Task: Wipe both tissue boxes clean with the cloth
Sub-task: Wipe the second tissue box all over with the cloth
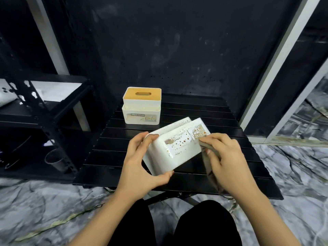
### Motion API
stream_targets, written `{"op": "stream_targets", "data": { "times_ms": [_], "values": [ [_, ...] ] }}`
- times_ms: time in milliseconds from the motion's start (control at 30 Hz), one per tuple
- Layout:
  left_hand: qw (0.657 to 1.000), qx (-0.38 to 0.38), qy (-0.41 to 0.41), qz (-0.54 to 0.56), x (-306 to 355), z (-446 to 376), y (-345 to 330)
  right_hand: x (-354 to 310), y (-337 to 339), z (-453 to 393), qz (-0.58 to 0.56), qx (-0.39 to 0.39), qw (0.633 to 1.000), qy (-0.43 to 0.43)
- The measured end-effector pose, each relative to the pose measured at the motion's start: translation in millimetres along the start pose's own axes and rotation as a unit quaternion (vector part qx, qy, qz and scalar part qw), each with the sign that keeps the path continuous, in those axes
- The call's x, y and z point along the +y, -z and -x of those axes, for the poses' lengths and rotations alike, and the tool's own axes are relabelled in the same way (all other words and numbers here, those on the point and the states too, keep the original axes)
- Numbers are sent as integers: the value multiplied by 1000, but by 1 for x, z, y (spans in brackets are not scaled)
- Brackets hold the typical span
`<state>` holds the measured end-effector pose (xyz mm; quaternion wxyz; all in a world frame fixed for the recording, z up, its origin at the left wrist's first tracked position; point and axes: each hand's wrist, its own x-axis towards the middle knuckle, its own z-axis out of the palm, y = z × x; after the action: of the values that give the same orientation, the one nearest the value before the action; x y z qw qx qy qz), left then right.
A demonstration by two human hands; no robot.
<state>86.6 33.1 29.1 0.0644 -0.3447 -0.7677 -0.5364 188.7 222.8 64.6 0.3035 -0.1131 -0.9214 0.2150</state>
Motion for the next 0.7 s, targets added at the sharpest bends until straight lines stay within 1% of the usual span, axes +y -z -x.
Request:
{"op": "stream_targets", "data": {
  "times_ms": [67, 167, 267, 367, 533, 700],
  "values": [
    [1000, 4, 8, 4, 2, 0, -2, -10, -2, -1, 11, -5, 999, 35],
    [1000, 14, 10, 14, 5, 0, -4, -36, -8, 5, -11, -42, 992, 116],
    [999, 22, 10, 26, 10, 1, -5, -52, -7, 7, -18, -60, 986, 154],
    [1000, 16, 6, 19, 18, -2, -2, -56, -2, -4, -12, -60, 984, 166],
    [1000, -13, 13, 10, 29, -7, 3, -43, 4, -12, -47, -54, 987, 141],
    [1000, -21, 0, 12, 32, -6, 3, -46, 7, 2, -13, -34, 982, 183]
  ]
}}
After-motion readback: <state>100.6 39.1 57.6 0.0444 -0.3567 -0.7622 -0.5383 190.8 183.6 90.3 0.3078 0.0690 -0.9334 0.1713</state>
